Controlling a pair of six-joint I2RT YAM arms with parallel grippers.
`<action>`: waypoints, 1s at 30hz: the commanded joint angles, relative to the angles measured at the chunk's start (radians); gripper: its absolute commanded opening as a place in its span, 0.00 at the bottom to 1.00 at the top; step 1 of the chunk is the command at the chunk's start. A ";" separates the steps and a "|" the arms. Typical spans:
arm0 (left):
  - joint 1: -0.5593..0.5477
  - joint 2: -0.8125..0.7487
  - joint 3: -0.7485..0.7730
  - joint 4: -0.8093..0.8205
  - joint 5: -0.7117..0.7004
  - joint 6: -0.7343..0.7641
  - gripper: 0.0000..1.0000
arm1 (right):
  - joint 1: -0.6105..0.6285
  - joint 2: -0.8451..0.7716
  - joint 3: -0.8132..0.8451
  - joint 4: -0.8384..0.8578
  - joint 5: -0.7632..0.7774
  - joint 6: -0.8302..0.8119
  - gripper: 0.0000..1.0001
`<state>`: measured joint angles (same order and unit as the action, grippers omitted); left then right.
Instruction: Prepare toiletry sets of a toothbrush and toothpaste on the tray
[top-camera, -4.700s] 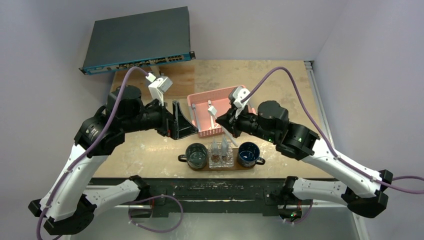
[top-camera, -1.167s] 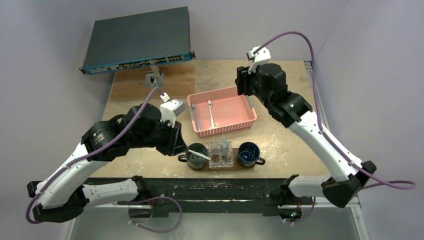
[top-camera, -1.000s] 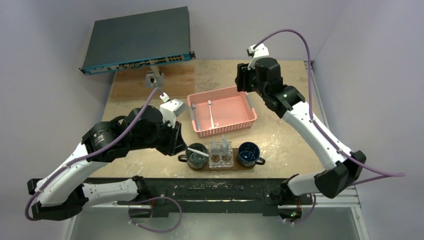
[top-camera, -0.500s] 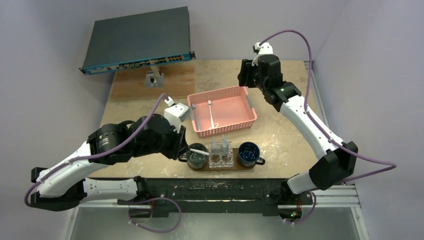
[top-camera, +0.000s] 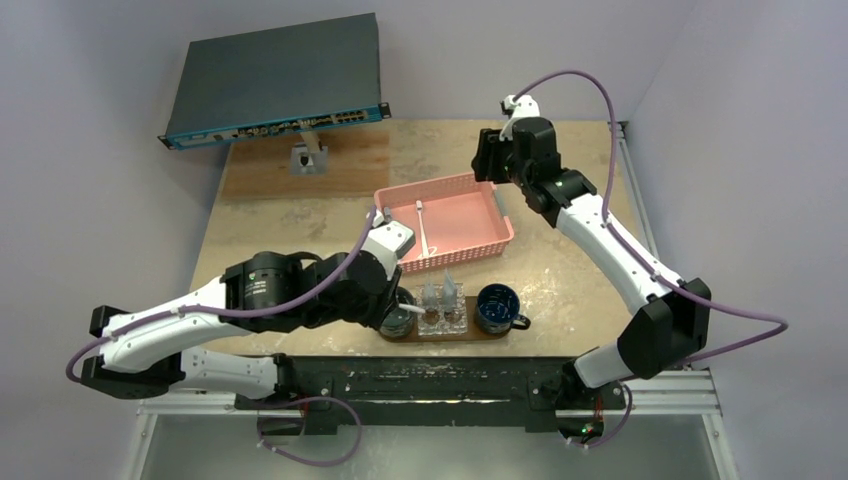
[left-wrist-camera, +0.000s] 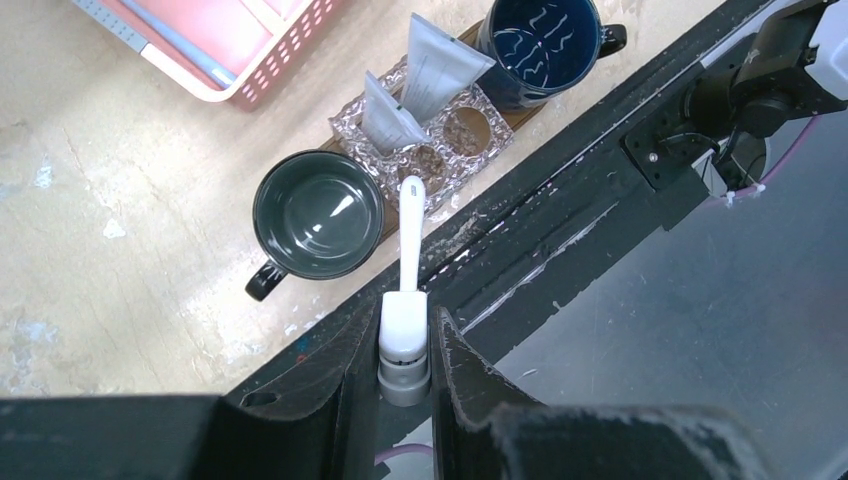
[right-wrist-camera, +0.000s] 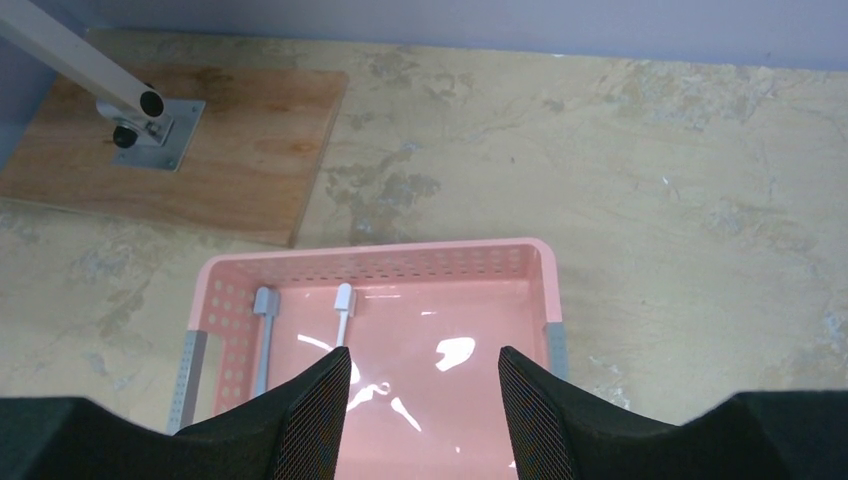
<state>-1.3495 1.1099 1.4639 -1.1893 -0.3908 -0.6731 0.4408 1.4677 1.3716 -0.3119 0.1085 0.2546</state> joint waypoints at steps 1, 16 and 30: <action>-0.027 0.019 0.016 0.047 -0.032 -0.028 0.00 | -0.006 -0.025 -0.021 0.045 -0.018 0.011 0.59; -0.034 0.078 -0.008 0.085 -0.035 -0.039 0.00 | -0.008 -0.050 -0.059 0.058 -0.023 0.006 0.58; -0.034 0.144 -0.016 0.089 -0.059 -0.041 0.00 | -0.007 -0.061 -0.085 0.065 -0.022 0.008 0.58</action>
<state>-1.3769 1.2449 1.4570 -1.1332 -0.4248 -0.6971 0.4374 1.4418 1.2999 -0.2852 0.0868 0.2543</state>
